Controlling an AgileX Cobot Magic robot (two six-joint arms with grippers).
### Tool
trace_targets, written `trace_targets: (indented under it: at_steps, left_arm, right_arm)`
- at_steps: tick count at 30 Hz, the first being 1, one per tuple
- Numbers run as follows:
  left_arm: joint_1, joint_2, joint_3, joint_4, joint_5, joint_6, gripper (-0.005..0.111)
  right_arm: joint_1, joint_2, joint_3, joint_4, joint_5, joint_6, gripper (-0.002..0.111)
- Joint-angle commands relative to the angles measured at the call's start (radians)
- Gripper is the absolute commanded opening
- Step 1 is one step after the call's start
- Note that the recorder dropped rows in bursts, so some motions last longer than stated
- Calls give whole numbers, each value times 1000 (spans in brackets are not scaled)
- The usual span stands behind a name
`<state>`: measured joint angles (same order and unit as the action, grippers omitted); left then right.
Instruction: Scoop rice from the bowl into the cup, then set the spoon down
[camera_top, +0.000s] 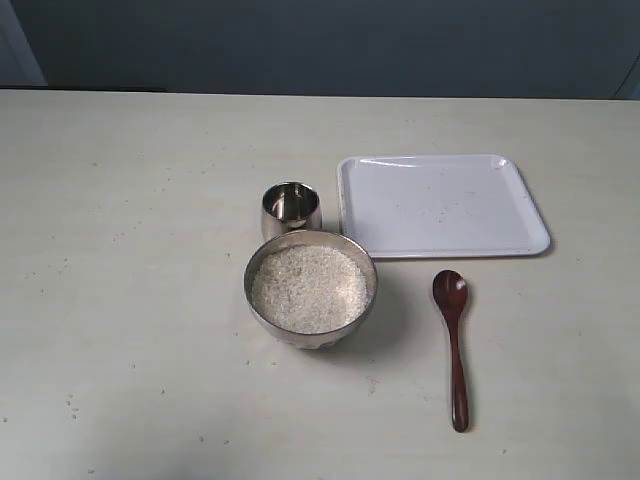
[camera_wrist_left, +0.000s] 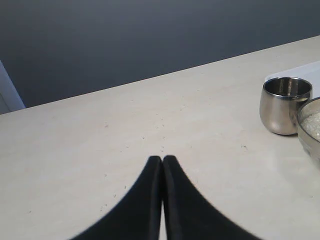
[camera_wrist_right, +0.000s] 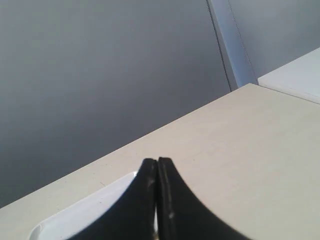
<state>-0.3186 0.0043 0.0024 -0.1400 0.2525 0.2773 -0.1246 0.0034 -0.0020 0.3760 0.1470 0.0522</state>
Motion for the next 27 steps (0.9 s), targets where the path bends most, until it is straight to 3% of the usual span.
trace_targets:
  at_steps: [1,10,11,12,14,18,20,24,27]
  left_arm:
    - [-2,-4,-2,-1,-14,-5,1]
    - [-2,-4,-2,-1,-14,-5,1]
    - [-2,-4,-2,-1,-14,-5,1]
    - [-2,-4,-2,-1,-14,-5,1]
    - [-2,-4,-2,-1,-14,-5,1]
    - [-2,-4,-2,-1,-14,-5,1]
    - [-2,-4,-2,-1,-14,-5,1]
    - [-2,-4,-2,-1,-14,-5,1]
    - [-2,-4,-2,-1,-14,-5,1]
  right_arm:
    - [-3,-3,2,0,1,-6,-1]
    - [-3,-3,2,76,-59,11,-1]
    - [-3,-3,2,154,-89,30,-1]
    - [-3,-3,2,369,-147,94,-1]
    - [-3,-3,2,622,-190,113,-1]
    - [-3,-3,-13,862,-147,136,-1]
    - [-3,-3,-101,810,-52,68,-1]
    - [-3,51,-431,584,282,-430,-1]
    - [-3,257,-672,450,528,-470,-1]
